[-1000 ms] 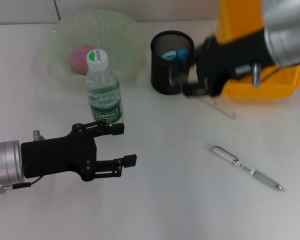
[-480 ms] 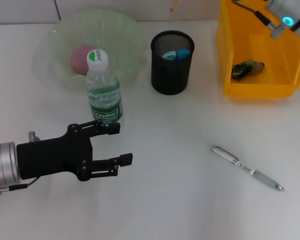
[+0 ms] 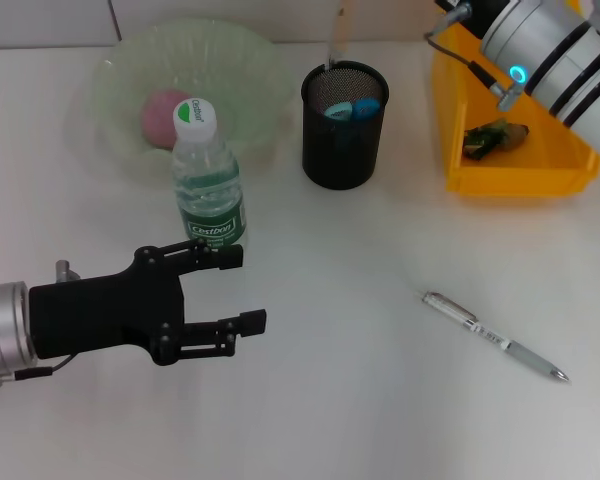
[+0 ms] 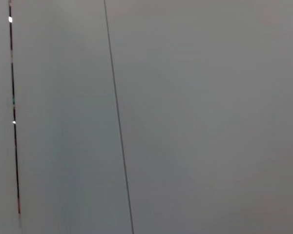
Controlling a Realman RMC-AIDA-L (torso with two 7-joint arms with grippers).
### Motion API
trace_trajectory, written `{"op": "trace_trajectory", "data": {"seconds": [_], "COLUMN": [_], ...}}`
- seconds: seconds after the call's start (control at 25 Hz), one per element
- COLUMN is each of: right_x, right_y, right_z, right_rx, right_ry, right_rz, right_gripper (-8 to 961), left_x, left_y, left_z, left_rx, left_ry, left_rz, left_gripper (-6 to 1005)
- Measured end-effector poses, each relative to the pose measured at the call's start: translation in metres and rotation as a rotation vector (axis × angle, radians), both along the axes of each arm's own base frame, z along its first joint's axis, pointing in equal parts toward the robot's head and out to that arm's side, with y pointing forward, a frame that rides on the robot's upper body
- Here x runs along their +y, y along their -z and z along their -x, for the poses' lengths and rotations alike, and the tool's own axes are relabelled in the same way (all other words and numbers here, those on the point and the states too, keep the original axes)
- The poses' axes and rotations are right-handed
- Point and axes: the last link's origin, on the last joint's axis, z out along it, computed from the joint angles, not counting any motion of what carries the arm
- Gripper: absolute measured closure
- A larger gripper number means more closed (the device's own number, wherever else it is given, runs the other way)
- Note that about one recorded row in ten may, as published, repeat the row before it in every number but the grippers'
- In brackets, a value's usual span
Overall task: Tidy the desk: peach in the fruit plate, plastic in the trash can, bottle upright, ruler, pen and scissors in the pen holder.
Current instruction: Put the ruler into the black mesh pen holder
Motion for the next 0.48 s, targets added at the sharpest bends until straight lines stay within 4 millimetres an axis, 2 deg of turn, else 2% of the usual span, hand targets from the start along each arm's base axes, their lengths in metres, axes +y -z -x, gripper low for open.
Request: {"op": "trace_trajectory", "data": {"seconds": [0.48], "right_x": [-0.0028], "right_y": [0.0098], "right_z": [-0.0044], "right_rx": [0.001], "right_ry": [0.031], "right_rz": [0.064], "right_gripper": [509], "left_x": [-0.0022], "left_y": [0.0017], "left_z": [-0.0016], "left_rx": [-0.008], "left_ry": [0.008], "left_rz": [0.007], "left_gripper": [186]}}
